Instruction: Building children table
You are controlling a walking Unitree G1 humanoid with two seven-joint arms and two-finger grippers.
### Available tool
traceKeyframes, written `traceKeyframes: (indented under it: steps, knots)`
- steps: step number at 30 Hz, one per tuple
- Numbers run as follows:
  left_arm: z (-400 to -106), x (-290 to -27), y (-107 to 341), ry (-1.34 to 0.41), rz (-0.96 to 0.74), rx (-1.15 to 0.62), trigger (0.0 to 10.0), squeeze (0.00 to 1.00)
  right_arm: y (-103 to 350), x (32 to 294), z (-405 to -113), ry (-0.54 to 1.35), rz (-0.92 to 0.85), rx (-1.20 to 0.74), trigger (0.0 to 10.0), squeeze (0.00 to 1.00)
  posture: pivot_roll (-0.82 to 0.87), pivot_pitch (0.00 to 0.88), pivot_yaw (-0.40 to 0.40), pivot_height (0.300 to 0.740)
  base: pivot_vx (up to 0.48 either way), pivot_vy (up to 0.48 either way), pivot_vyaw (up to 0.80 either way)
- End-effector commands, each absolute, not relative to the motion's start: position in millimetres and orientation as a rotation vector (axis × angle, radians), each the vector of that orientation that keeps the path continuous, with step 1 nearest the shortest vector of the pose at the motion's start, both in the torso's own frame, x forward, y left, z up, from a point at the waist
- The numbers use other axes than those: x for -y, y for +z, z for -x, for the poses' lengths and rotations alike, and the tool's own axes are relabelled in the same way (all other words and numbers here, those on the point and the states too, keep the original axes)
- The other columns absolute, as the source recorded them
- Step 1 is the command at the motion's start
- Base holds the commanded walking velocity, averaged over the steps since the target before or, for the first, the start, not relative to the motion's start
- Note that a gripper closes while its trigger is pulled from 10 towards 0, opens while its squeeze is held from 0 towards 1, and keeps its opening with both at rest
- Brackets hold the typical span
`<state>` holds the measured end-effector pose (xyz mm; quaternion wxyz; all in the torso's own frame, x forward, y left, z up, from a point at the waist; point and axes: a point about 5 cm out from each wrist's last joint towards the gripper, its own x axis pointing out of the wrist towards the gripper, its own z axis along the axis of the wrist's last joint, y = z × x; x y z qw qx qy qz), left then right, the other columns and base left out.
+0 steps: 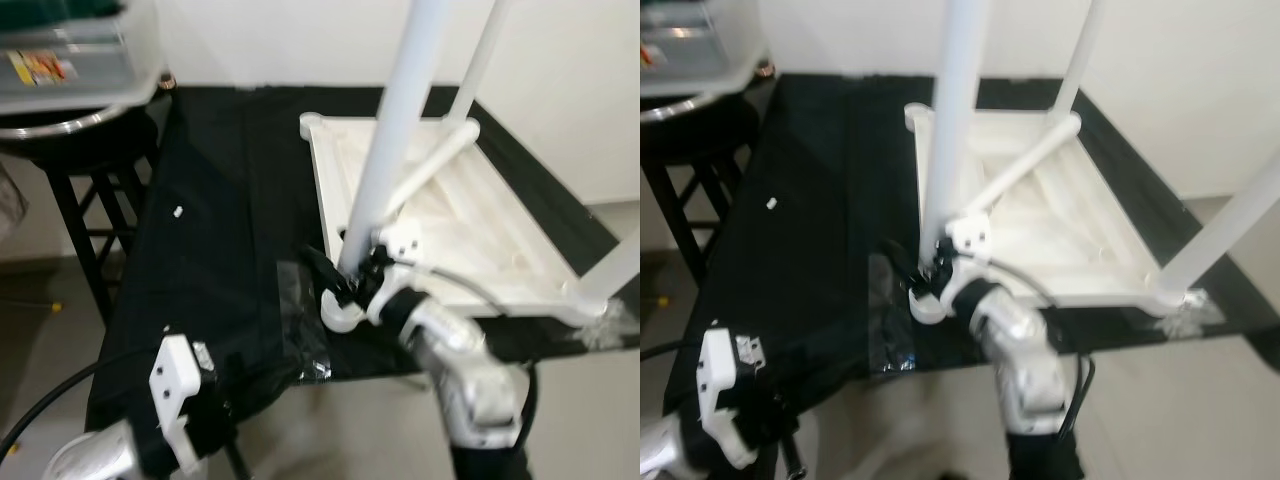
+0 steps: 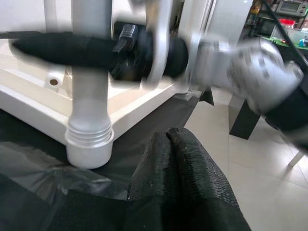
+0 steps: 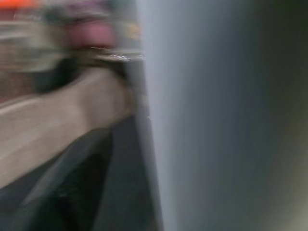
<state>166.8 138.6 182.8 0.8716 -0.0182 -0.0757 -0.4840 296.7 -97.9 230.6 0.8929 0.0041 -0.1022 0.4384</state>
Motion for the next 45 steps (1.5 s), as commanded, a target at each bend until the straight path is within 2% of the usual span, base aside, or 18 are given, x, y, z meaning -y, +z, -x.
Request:
traceKeyframes:
  steps: [1, 2, 3, 4, 5, 9, 18, 19, 23, 28, 36, 37, 38, 39, 40, 41, 45]
  knots:
    - [-165, -138, 180, -1.014, 0.045, 0.146, 10.0, 0.0, 231, 100, -294, 0.966, -0.035, 0.226, 10.0, 1.0, 0.05, 0.173, -0.075, 0.74, 0.0, 0.0, 0.0]
    - [-165, -138, 180, -1.013, 0.047, 0.146, 10.0, 0.0, 236, 106, -295, 1.052, 0.015, 0.237, 10.0, 1.0, 0.05, 0.175, -0.075, 0.74, 0.0, 0.0, 0.0]
    - [-165, -138, 180, -1.013, 0.047, 0.146, 10.0, 0.0, 236, 106, -295, 1.052, 0.015, 0.237, 10.0, 1.0, 0.05, 0.175, -0.075, 0.74, 0.0, 0.0, 0.0]
    - [-164, -138, 180, -1.013, 0.048, 0.145, 10.0, 0.0, 240, 112, -298, 1.139, 0.064, 0.232, 10.0, 0.45, 0.06, 0.18, -0.078, 0.74, 0.0, 0.0, 0.0]
    - [-164, -138, 180, -1.013, 0.049, 0.145, 10.0, 0.0, 244, 118, -303, 1.201, 0.106, 0.218, 10.0, 0.0, 0.06, 0.181, -0.079, 0.74, 0.0, 0.0, 0.0]
    - [-161, -137, 180, -1.011, 0.053, 0.141, 10.0, 0.0, 253, 127, -318, 1.291, 0.166, 0.183, 10.0, 0.0, 0.07, 0.192, -0.084, 0.74, 0.0, 0.0, 0.0]
    - [-155, -139, 180, -0.993, 0.055, 0.125, 10.0, 0.0, 267, 135, -347, 1.414, 0.127, 0.142, 10.0, 0.0, 0.1, 0.211, -0.098, 0.74, 0.0, 0.0, 0.0]
    - [-154, -139, 180, -0.992, 0.054, 0.123, 10.0, 0.0, 268, 136, -348, 1.438, 0.129, 0.136, 0.0, 0.0, 0.1, 0.216, -0.105, 0.74, 0.0, 0.0, 0.0]
    - [-152, -139, 180, -0.986, 0.056, 0.121, 10.0, 0.0, 269, 138, -347, 1.555, 0.121, 0.098, 0.0, 0.0, 0.11, 0.218, -0.107, 0.74, 0.0, 0.0, 0.0]
    - [-153, -139, 179, -0.984, 0.057, 0.12, 10.0, 0.0, 269, 142, -348, 1.599, 0.124, 0.089, 0.0, 0.0, 0.1, 0.213, -0.105, 0.74, 0.0, 0.0, 0.0]
    - [-154, -138, 178, -0.988, 0.057, 0.123, 10.0, 0.0, 249, 144, -340, 1.534, 0.109, 0.097, 0.0, 0.0, 0.07, 0.203, -0.108, 0.74, 0.0, 0.0, 0.0]
    - [-155, -138, 178, -0.989, 0.056, 0.123, 10.0, 0.0, 236, 136, -337, 1.41, 0.112, 0.128, 0.0, 0.0, 0.07, 0.198, -0.109, 0.74, 0.0, 0.0, 0.0]
    - [-156, -139, 178, -0.99, 0.055, 0.123, 10.0, 0.0, 214, 126, -339, 1.118, 0.081, 0.097, 0.0, 0.0, 0.07, 0.195, -0.109, 0.74, 0.0, 0.0, 0.0]
    - [-156, -140, 177, -0.991, 0.054, 0.122, 10.0, 0.0, 191, 125, -338, 0.774, 0.126, 0.048, 0.0, 0.0, 0.06, 0.192, -0.106, 0.74, 0.0, 0.0, 0.0]
    - [-157, -140, 177, -0.992, 0.052, 0.122, 10.0, 0.0, 173, 130, -331, 0.497, 0.142, -0.009, 0.0, 0.0, 0.06, 0.192, -0.106, 0.74, 0.0, 0.0, 0.0]
    - [-159, -140, 177, -0.996, 0.05, 0.123, 10.0, 0.0, 155, 131, -313, 0.352, 0.122, -0.07, 0.0, 0.0, 0.06, 0.186, -0.102, 0.74, 0.0, 0.0, 0.0]
    - [-160, -140, 177, -1.005, 0.046, 0.124, 10.0, 0.0, 143, 125, -291, 0.313, 0.099, -0.107, 0.0, 0.0, 0.06, 0.179, -0.096, 0.74, 0.0, 0.0, 0.0]
